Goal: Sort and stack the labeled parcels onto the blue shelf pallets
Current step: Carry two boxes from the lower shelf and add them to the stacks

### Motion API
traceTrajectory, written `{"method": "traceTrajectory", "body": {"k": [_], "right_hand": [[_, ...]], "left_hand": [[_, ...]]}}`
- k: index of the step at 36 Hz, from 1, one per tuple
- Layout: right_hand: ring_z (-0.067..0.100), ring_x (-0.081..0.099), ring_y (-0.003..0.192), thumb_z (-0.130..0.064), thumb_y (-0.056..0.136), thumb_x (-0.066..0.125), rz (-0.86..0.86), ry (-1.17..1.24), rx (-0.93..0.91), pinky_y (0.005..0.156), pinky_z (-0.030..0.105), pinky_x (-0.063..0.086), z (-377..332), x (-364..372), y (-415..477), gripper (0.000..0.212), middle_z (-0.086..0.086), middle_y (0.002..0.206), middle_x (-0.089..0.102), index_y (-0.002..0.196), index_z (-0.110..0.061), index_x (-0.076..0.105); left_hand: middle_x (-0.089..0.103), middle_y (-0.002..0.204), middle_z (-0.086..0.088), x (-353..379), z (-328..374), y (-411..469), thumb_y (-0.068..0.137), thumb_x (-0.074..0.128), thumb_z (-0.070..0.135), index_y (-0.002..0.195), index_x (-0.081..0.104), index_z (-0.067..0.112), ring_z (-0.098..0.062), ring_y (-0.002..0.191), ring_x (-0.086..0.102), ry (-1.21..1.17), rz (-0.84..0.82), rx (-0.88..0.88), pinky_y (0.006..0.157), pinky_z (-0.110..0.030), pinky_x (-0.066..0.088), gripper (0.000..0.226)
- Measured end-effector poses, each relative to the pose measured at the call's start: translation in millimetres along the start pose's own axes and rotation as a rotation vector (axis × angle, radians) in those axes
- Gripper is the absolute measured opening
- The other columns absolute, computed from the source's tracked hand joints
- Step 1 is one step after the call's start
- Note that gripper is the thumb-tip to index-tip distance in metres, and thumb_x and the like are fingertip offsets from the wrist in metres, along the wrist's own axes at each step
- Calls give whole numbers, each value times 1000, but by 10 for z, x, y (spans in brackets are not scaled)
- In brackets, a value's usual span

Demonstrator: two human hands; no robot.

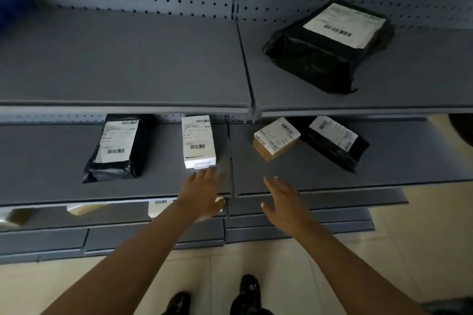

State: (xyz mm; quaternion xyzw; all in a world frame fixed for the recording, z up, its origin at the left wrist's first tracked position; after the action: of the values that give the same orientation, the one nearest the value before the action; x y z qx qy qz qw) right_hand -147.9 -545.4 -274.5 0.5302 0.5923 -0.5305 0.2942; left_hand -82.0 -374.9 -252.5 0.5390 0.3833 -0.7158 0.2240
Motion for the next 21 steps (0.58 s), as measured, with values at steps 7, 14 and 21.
{"method": "traceTrajectory", "body": {"k": [7,14,21], "right_hand": [[34,19,140,-46,93,48,22,-106,-66,110,54,26,127,-53,635,69,7,157,13,151,-27,15],[35,6,144,-65,87,44,70,-302,-59,106,64,24,300,-176,1423,80,6,159,6,150,-32,8],[38,-14,143,-69,86,41,-22,-252,-87,103,73,16,244,-80,1894,87,-3,158,-18,149,-37,-9]], "left_hand": [[4,161,-8,458,18,91,94,48,49,153,5,21,-28,147,10,-47,-68,-172,119,-43,14,78],[3,161,-8,631,-163,96,94,48,49,153,1,22,-26,147,8,-136,-11,-357,119,-43,9,80],[5,161,-8,746,-274,104,95,46,50,153,1,21,-26,147,11,-155,13,-433,119,-42,13,79]]}}
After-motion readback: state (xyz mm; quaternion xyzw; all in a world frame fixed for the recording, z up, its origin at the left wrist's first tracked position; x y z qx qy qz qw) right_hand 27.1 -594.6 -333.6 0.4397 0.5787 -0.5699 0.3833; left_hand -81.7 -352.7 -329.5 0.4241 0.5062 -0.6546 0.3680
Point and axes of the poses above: each hand's wrist, its own y-axis towards the middle knuckle, its own x-axis out of the palm, z = x × y, the point moved 9 cm from there along y, towards the middle knuckle
